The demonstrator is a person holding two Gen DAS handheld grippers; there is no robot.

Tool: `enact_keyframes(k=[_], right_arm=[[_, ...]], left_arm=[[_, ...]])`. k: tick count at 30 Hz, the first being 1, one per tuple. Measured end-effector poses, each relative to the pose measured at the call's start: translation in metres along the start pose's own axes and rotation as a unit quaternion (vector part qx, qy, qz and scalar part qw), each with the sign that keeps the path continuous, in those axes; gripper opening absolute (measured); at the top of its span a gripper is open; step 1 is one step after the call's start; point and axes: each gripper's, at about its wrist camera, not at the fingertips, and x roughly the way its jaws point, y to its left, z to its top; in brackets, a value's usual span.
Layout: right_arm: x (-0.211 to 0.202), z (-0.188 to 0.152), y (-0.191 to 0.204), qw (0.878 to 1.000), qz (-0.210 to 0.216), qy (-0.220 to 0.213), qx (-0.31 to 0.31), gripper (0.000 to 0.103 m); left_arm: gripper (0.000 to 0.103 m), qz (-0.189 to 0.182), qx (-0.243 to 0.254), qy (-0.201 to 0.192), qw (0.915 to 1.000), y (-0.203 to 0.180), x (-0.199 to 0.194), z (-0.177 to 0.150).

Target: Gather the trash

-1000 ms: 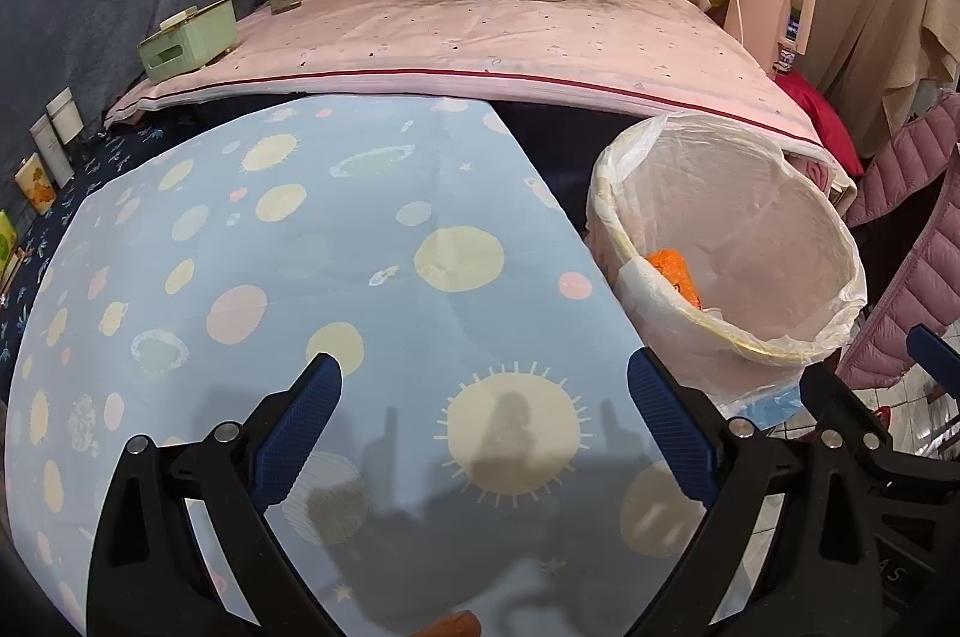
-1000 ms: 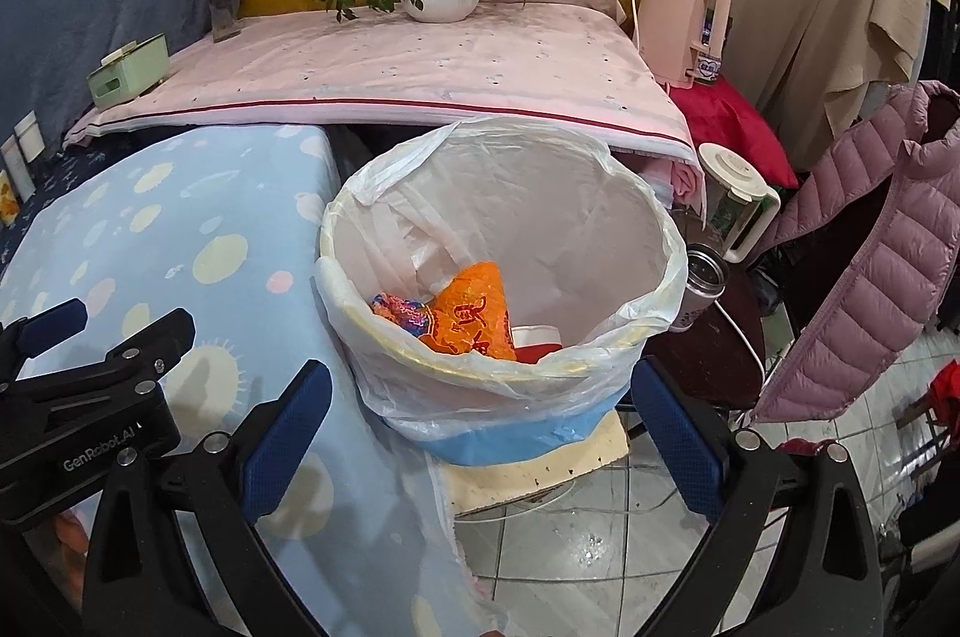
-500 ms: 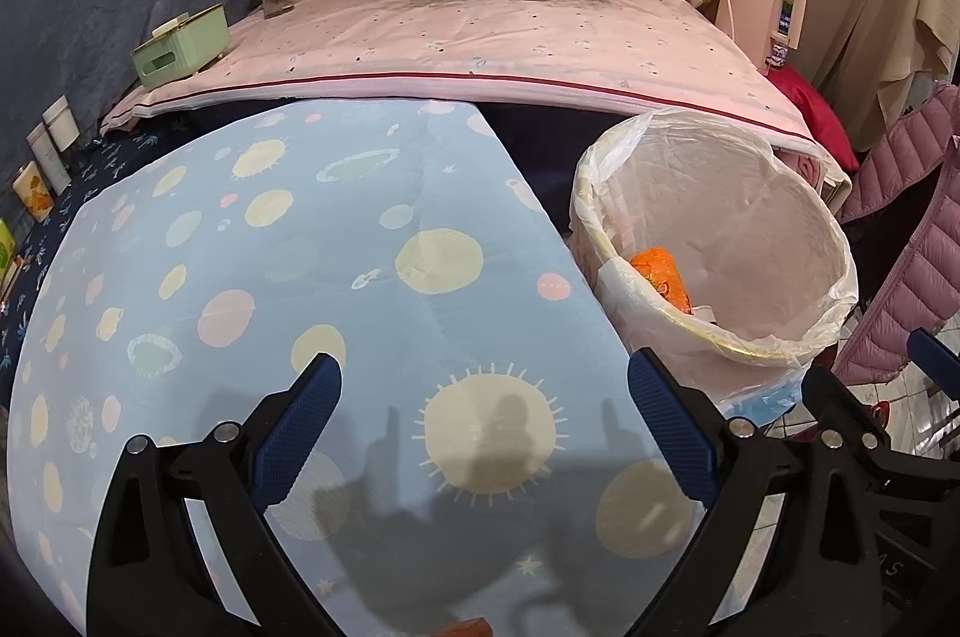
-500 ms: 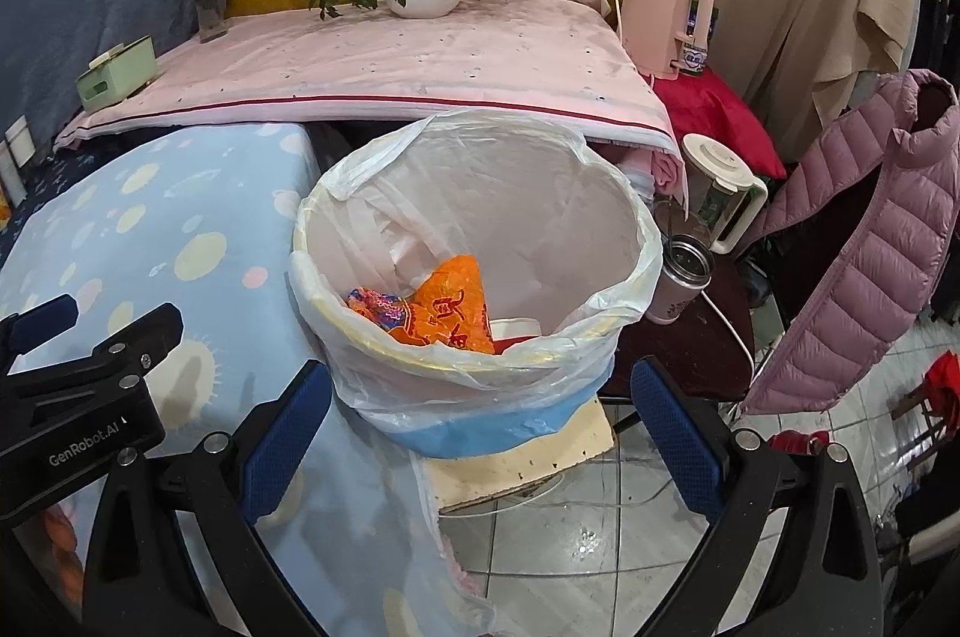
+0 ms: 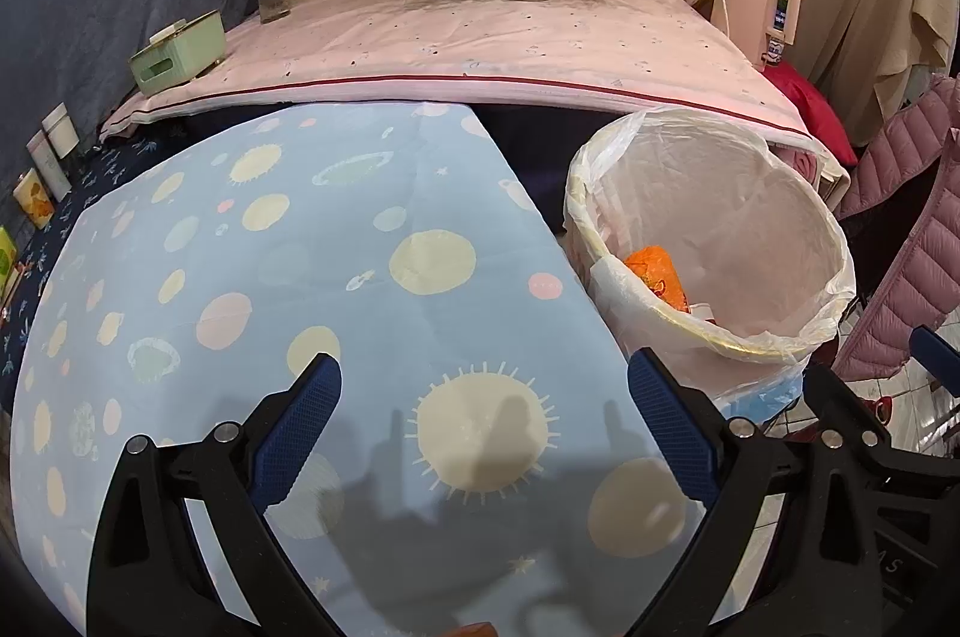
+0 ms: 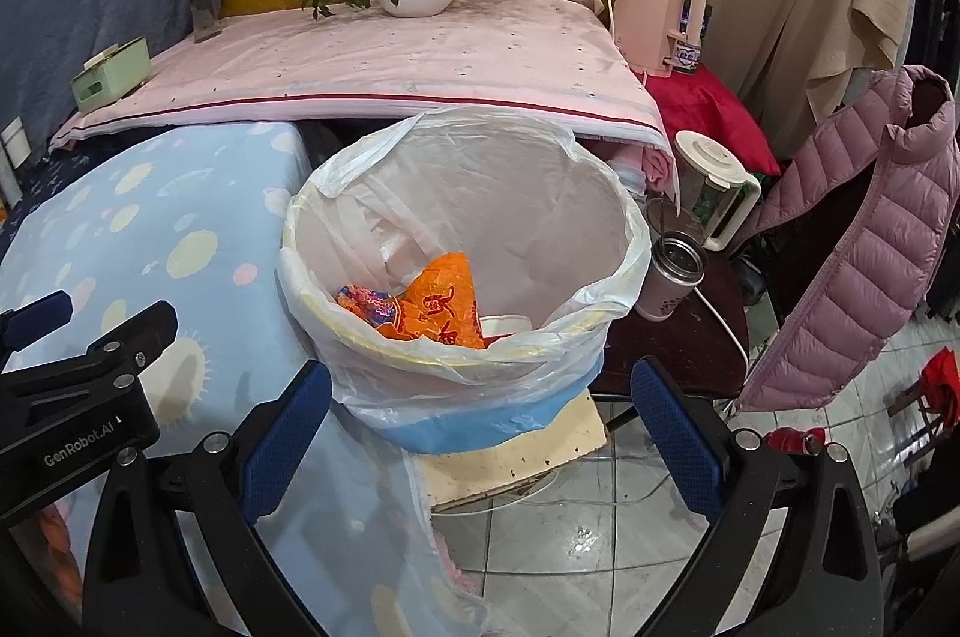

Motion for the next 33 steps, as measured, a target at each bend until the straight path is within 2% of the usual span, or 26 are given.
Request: enact_keyframes(k=[33], right_arm=[[-0.0004,-0.0078,0.0042,1.0,-0.008,0.005,-0.012,0.096]], left_arm=[[0.092,0.004,0.001,0.01,0.9999,0.0002,-0.0021,-0.0058]])
